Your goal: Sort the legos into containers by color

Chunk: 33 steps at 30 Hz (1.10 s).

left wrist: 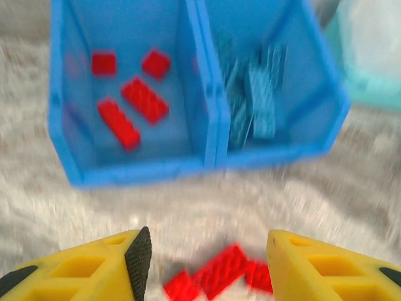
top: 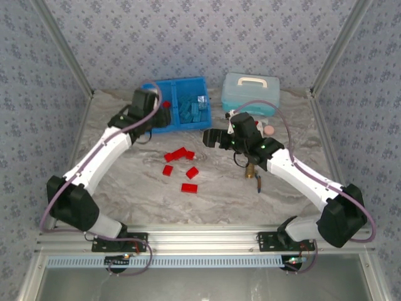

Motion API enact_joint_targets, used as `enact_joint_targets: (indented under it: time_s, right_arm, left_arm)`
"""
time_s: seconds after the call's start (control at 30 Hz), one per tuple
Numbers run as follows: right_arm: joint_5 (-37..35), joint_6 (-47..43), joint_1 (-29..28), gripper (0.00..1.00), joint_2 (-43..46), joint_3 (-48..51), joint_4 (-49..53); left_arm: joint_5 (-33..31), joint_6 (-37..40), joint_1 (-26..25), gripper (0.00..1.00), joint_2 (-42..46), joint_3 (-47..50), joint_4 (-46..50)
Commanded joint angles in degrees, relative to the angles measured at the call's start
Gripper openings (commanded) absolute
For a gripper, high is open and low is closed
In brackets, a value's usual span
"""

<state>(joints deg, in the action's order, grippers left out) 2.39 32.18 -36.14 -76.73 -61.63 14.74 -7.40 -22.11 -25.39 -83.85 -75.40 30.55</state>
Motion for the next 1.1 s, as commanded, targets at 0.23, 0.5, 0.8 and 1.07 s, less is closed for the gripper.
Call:
enact_joint_targets:
  time_s: [0.23,0.5,0.8,1.07]
  right_arm:
    - [0.87,1.38,-0.07,1.0,-0.22,0.2,-1.39]
    - [0.62,1.52,-0.25,1.0,-0.09,0.19,-0.6]
    - [0.46,1.36,-0.24,1.0,0.0,0.27,-0.44]
    - [0.7,1.48,-0.18,1.0,-0.1,0.21,-0.56]
  left_arm:
    - [2.44,0.01,-5.75,0.6,0.41,16.29,3.48]
    - [3.38,0.2,-7.37,0.6,-7.97,17.12,1.17]
    - [2.04,-0.04,-8.06,0.59,-12.89,18.53,1.34]
    - [1.5,-1.01,-8.83,0.46,-13.35,19.86,1.62]
